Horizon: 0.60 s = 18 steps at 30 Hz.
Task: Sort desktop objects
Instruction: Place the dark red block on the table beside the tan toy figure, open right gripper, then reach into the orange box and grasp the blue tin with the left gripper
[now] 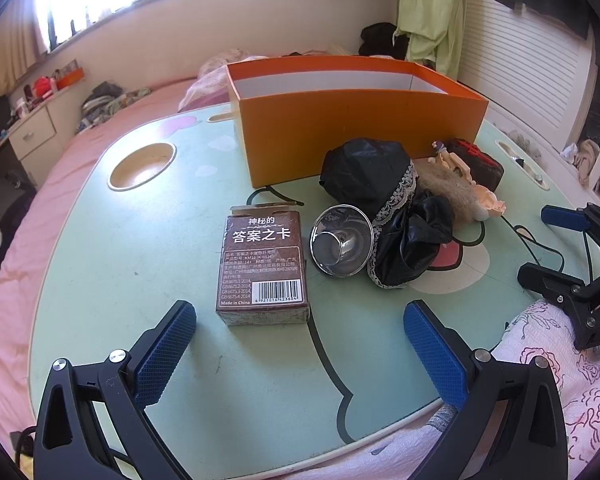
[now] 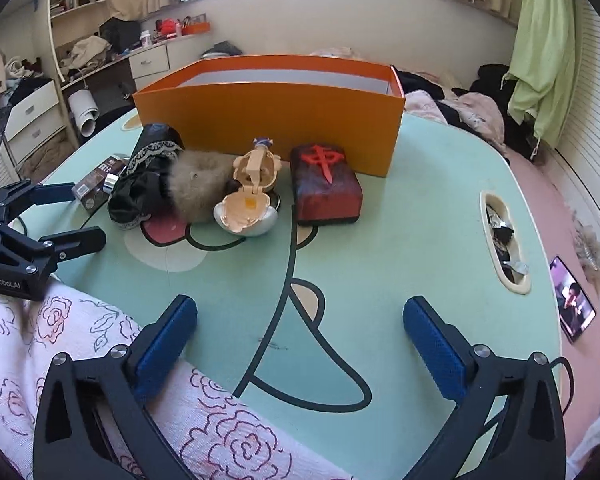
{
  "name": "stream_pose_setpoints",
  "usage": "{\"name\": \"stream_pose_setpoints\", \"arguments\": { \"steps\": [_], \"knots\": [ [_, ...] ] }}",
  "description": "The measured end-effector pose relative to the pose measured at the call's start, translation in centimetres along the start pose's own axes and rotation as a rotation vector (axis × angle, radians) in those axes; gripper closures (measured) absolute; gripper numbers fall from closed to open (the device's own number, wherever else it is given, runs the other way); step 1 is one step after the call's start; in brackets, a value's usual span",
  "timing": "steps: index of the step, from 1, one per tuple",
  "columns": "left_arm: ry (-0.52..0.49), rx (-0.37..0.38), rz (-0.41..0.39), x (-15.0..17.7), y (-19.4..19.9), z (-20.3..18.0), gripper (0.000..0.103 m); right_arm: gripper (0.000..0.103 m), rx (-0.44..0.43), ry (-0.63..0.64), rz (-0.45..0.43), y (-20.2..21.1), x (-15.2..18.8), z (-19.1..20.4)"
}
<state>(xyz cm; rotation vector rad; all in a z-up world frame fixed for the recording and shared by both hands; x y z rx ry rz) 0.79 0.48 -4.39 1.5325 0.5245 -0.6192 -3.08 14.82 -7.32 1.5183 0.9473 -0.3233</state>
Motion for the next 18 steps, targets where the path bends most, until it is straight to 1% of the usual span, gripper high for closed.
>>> {"name": "stream_pose_setpoints", "arguments": {
  "steps": [8, 10, 11, 13, 15, 16, 18],
  "knots": [
    [0.001, -0.004, 0.004, 0.0, 0.0, 0.0, 0.0, 0.0, 0.001, 0.0, -0.008, 0.0, 0.3, 0.0],
    [0.005, -0.05, -0.001, 0.0, 0.2, 0.3, 0.0, 0.0, 0.001, 0.0, -0.009, 0.0, 0.4, 0.1],
    [-0.002, -0.107, -0.012, -0.2, 0.5, 0.6, 0.0, 0.0, 0.001, 0.0, -0.009, 0.1, 0.4, 0.2],
    [-0.02, -0.158, -0.047, -0.6, 1.6, 0.5, 0.0, 0.0, 0.001, -0.001, -0.012, 0.1, 0.5, 0.4],
    [-0.03, -0.148, -0.094, -1.7, 3.2, -0.1, 0.0, 0.0, 0.0, -0.001, -0.015, 0.1, 0.5, 0.3],
    [-0.03, -0.126, -0.11, -2.5, 3.9, -0.5, 0.0, 0.0, 0.0, -0.001, -0.016, 0.1, 0.5, 0.3],
    [-0.026, -0.032, -0.133, -4.9, 5.6, -1.8, 0.0, 0.0, 0.0, -0.001, -0.016, 0.1, 0.5, 0.3]
  ]
}}
Point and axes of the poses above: each gripper's, at about its wrist camera, not at the fingertips, and y roughly against the way its jaws point, z to its left, x to its underside, the point moved 7 cm from there along -y, roughly the way its jaws point, and after that the axes turned 3 degrees about y, right-handed, at the moved point
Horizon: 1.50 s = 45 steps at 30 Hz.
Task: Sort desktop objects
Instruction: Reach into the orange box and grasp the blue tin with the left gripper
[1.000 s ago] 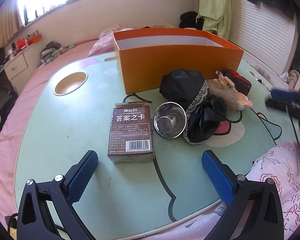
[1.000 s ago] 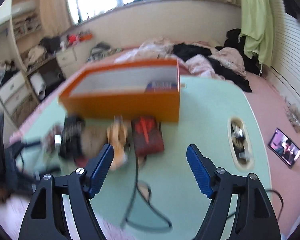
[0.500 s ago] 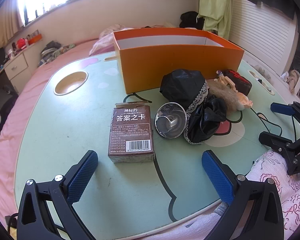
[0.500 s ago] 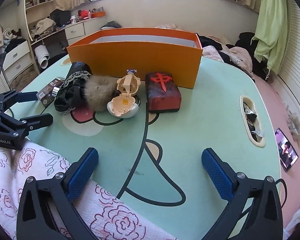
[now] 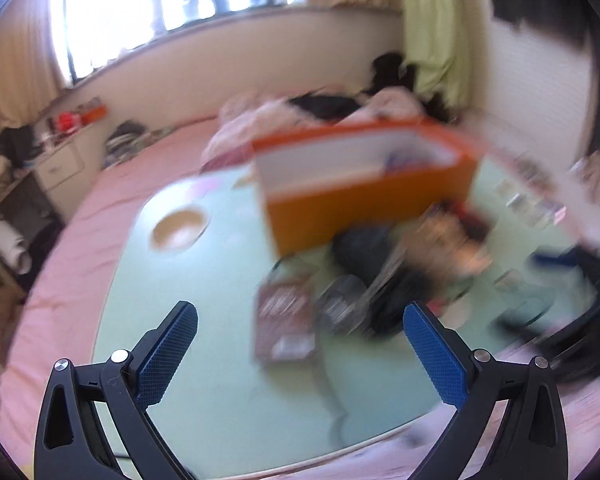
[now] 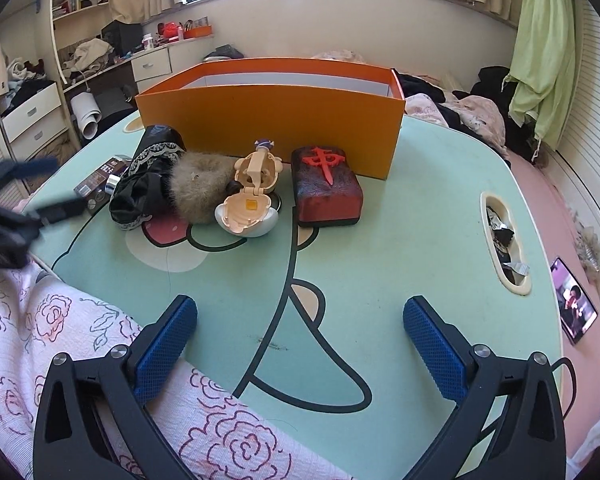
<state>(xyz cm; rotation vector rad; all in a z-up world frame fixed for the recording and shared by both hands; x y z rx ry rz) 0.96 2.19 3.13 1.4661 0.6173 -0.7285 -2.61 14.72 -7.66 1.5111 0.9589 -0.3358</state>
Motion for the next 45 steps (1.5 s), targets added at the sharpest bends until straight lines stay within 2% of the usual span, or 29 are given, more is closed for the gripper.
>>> {"name": "stream_pose_setpoints", "arguments": {
  "steps": [4, 7, 11, 13, 16, 19, 23, 25, 26, 28, 30, 34, 36, 41, 43, 45],
  "knots": [
    [-0.025, 0.169, 0.026, -6.2, 0.0, -3.3, 0.0, 0.0, 0.0, 0.0, -0.004, 0.0, 0.0, 0.1],
    [-0.025, 0.25, 0.113, -10.1, -2.9, -6.3, 0.0, 0.0, -0.001, 0.0, -0.008, 0.1, 0.0, 0.1],
    [0.007, 0.232, 0.301, -12.4, -9.7, -9.5, 0.006, 0.0, -0.002, -0.001, -0.013, 0.1, 0.1, 0.2],
    [0.028, 0.191, 0.413, -12.2, -13.9, -10.6, 0.016, 0.0, -0.002, 0.0, -0.016, 0.1, 0.1, 0.1],
    [0.092, 0.173, 0.521, -11.4, -17.7, -11.4, 0.023, 0.0, -0.006, -0.001, -0.022, 0.2, 0.1, -0.1],
    [0.139, 0.196, 0.535, -11.1, -19.2, -12.2, 0.023, 0.0, -0.009, -0.002, -0.028, 0.2, 0.2, -0.3],
    [0.109, 0.149, 0.567, -10.1, -20.8, -12.8, 0.023, 0.0, -0.01, -0.002, -0.033, 0.2, 0.2, -0.3],
    [0.101, 0.156, 0.54, -10.2, -21.3, -12.6, 0.022, 0.0, -0.011, -0.004, -0.033, 0.1, 0.2, -0.3],
    [0.072, 0.117, 0.527, -10.2, -21.4, -12.2, 0.024, 0.0, -0.013, -0.005, -0.033, 0.1, 0.2, -0.4],
    [0.044, 0.07, 0.526, -10.0, -21.2, -10.7, 0.034, 0.0, -0.013, -0.006, -0.033, 0.1, 0.1, -0.3],
    [0.039, 0.038, 0.533, -9.8, -20.9, -9.2, 0.035, 0.0, -0.012, -0.005, -0.034, 0.1, 0.1, -0.3],
    [0.086, 0.079, 0.518, -10.5, -20.6, -8.0, 0.034, 0.0, -0.01, -0.006, -0.034, 0.1, 0.1, -0.3],
    [0.075, 0.057, 0.498, -11.1, -20.7, -7.9, 0.034, 0.0, -0.01, -0.006, -0.034, 0.0, 0.1, -0.3],
    [0.012, 0.016, 0.54, -10.3, -22.1, -8.4, 0.036, 0.0, -0.009, -0.007, -0.034, 0.0, 0.2, -0.2],
    [-0.022, 0.02, 0.53, -10.4, -22.0, -8.7, 0.038, 0.0, -0.009, -0.007, -0.034, 0.0, 0.2, -0.2],
    [-0.013, 0.033, 0.507, -10.6, -21.3, -8.2, 0.038, 0.0, -0.008, -0.007, -0.034, 0.0, 0.1, -0.2]
  ]
}}
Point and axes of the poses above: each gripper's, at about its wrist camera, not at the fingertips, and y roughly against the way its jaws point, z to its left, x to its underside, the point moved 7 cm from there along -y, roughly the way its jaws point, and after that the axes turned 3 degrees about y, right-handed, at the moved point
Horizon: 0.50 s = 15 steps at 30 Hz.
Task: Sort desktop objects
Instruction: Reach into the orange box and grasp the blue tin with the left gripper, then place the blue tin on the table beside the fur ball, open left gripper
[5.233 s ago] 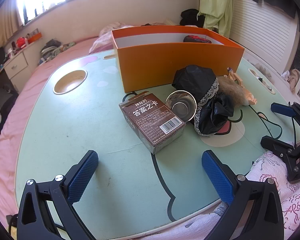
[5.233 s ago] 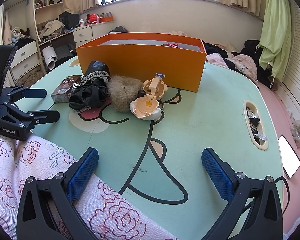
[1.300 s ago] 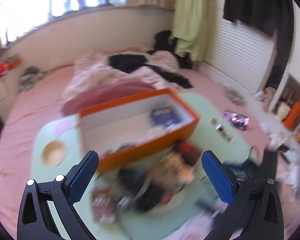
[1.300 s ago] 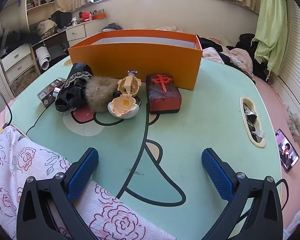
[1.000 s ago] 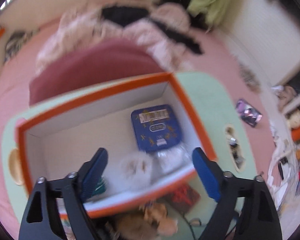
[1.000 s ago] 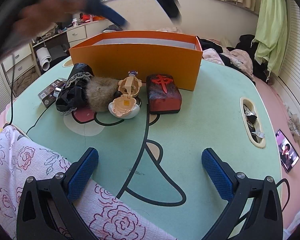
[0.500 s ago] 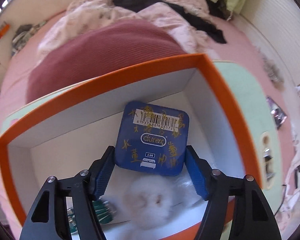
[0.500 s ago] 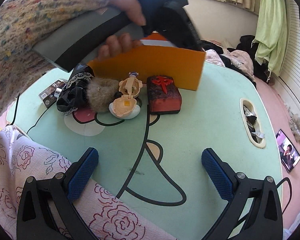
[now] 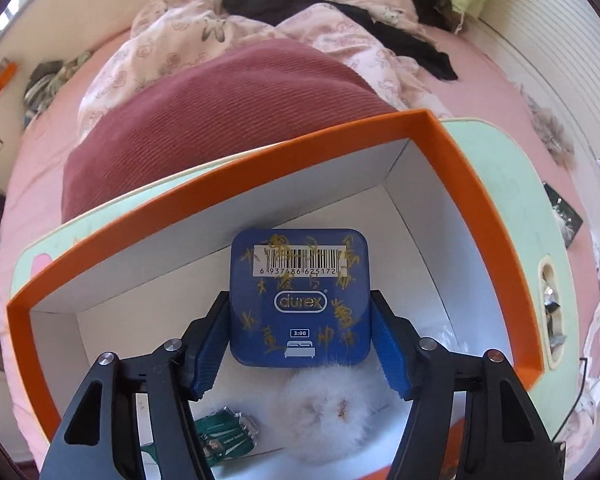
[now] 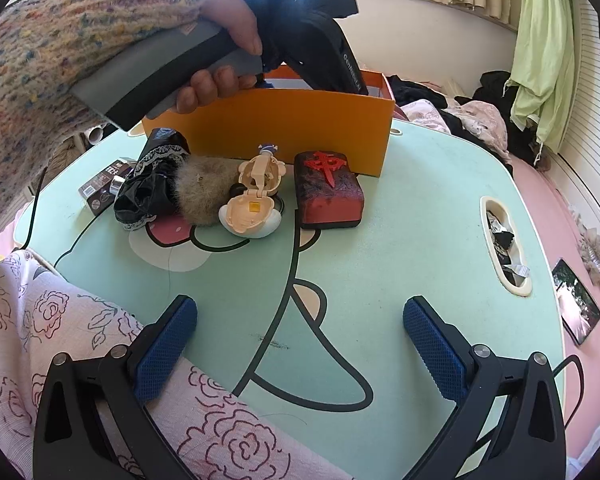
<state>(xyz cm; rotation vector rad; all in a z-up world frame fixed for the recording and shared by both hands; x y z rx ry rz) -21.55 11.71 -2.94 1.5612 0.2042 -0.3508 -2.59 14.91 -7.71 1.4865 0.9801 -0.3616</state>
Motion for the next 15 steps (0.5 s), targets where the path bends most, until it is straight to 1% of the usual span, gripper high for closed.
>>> {"name": "stream_pose_setpoints", "arguments": {
  "steps": [1, 2, 3, 5, 6, 7, 8, 9, 10, 11, 13, 15],
  "knots": [
    [0.013, 0.006, -0.037, -0.1, 1.0, 0.4, 0.038, 0.0, 0.0, 0.0, 0.0, 0.0, -0.1, 0.0],
    [0.023, 0.028, -0.086, -0.3, 2.5, 0.7, 0.038, 0.0, 0.0, 0.0, 0.0, 0.0, -0.1, 0.1],
    [0.031, 0.086, -0.143, -0.2, 4.8, 0.9, 0.038, 0.0, 0.001, 0.0, -0.001, 0.0, -0.1, 0.1],
    [0.037, 0.179, -0.214, 0.4, 8.8, 1.3, 0.038, 0.0, 0.0, -0.001, 0.0, -0.1, -0.1, 0.1],
    [0.026, 0.212, -0.262, 1.2, 11.4, 1.4, 0.038, 0.0, 0.001, -0.001, 0.0, -0.1, -0.1, 0.1],
    [0.005, 0.227, -0.299, 2.3, 13.5, 1.4, 0.038, 0.0, 0.001, -0.001, 0.0, -0.1, -0.1, 0.1],
    [-0.028, 0.241, -0.332, 3.8, 15.5, 1.3, 0.038, 0.0, 0.002, -0.001, 0.0, -0.1, -0.1, 0.1],
    [-0.05, 0.253, -0.348, 5.0, 16.7, 1.2, 0.038, 0.0, 0.002, -0.001, 0.0, -0.1, -0.1, 0.1],
    [-0.073, 0.269, -0.354, 6.7, 17.8, 1.1, 0.038, 0.0, 0.002, -0.001, 0.0, -0.1, -0.1, 0.1],
    [-0.096, 0.286, -0.344, 8.6, 18.4, 1.0, 0.038, 0.0, 0.002, -0.001, 0.0, -0.1, -0.1, 0.1],
    [-0.153, 0.319, -0.29, 13.0, 18.4, 0.4, 0.038, 0.0, 0.002, -0.002, 0.001, -0.1, -0.1, 0.1],
    [-0.216, 0.352, -0.212, 17.2, 16.8, -0.7, 0.038, 0.0, 0.003, -0.002, 0.001, -0.1, 0.0, 0.1]
  ]
}}
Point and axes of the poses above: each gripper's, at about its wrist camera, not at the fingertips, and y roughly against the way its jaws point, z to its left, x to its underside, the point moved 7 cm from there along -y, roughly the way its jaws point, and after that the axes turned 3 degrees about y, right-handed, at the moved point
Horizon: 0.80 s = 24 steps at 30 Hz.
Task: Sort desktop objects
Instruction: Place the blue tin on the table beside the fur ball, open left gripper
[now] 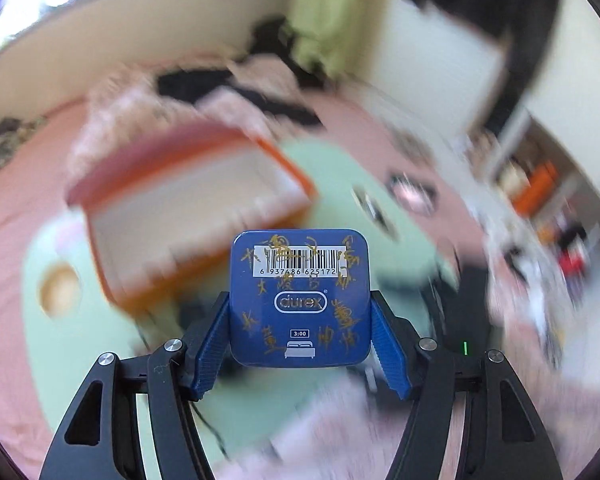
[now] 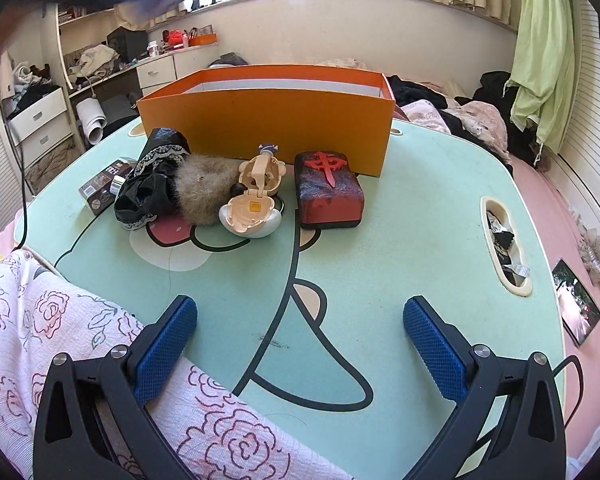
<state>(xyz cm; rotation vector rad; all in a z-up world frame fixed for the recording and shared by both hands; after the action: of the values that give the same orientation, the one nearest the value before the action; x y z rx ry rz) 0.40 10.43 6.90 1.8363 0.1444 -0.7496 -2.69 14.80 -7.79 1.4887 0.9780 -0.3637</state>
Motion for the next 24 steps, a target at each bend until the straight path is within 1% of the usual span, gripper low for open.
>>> {"name": "stream_pose_setpoints", "arguments": {
  "steps": [2, 4, 6, 8, 9, 11, 13, 15, 16, 17, 19, 20, 22, 23, 24],
  "knots": [
    [-0.045, 0.028, 0.091, 3.5, -2.2, -0.9, 0.038, 0.0, 0.001, 0.0, 0.001, 0.0, 0.0, 0.0],
    [-0.067, 0.004, 0.162, 5.4, -4.2, -1.0, 0.038, 0.0, 0.001, 0.0, 0.0, 0.0, 0.0, 0.0],
    [-0.063, -0.026, 0.216, 6.3, -6.8, 0.1, 0.038, 0.0, 0.001, -0.001, 0.001, 0.0, 0.0, 0.0],
    [-0.024, -0.023, 0.244, 6.3, -8.4, 1.5, 0.038, 0.0, 0.003, -0.002, 0.001, -0.1, 0.0, 0.0],
    [-0.017, -0.043, 0.198, 5.1, -8.6, 2.3, 0.038, 0.0, 0.004, -0.003, 0.002, -0.1, 0.0, 0.0],
    [0.03, -0.07, 0.165, 3.7, -8.9, 3.7, 0.038, 0.0, 0.005, -0.001, 0.002, -0.1, 0.0, 0.1],
    [0.081, -0.079, 0.112, 2.9, -8.7, 4.8, 0.037, 0.0, 0.004, -0.003, 0.001, 0.0, 0.0, 0.1],
    [0.072, -0.103, 0.097, 3.2, -8.3, 4.9, 0.036, 0.0, 0.004, -0.003, 0.001, -0.1, -0.1, 0.1],
    [0.048, -0.124, 0.085, 3.5, -7.9, 4.7, 0.034, 0.0, 0.004, -0.004, 0.002, -0.1, 0.0, 0.0],
    [0.023, -0.144, 0.067, 4.0, -7.2, 4.4, 0.032, 0.0, 0.004, -0.004, 0.002, -0.1, -0.1, 0.1],
    [-0.024, -0.179, 0.017, 5.2, -5.6, 3.7, 0.021, 0.0, 0.005, -0.004, 0.002, -0.1, 0.0, 0.1],
    [-0.034, -0.19, -0.009, 5.5, -4.8, 3.8, 0.018, 0.0, 0.006, -0.004, 0.002, -0.1, 0.0, 0.1],
    [-0.045, -0.227, -0.085, 6.8, -2.9, 4.0, 0.01, 0.0, 0.006, -0.005, 0.003, -0.1, 0.0, 0.1],
    [-0.04, -0.258, -0.129, 7.5, -2.0, 4.4, 0.008, 0.0, 0.006, -0.005, 0.003, -0.1, 0.0, 0.1],
    [-0.029, -0.277, -0.148, 7.7, -1.7, 4.9, 0.007, 0.0, 0.007, -0.005, 0.003, -0.1, 0.0, 0.1]
  ]
}}
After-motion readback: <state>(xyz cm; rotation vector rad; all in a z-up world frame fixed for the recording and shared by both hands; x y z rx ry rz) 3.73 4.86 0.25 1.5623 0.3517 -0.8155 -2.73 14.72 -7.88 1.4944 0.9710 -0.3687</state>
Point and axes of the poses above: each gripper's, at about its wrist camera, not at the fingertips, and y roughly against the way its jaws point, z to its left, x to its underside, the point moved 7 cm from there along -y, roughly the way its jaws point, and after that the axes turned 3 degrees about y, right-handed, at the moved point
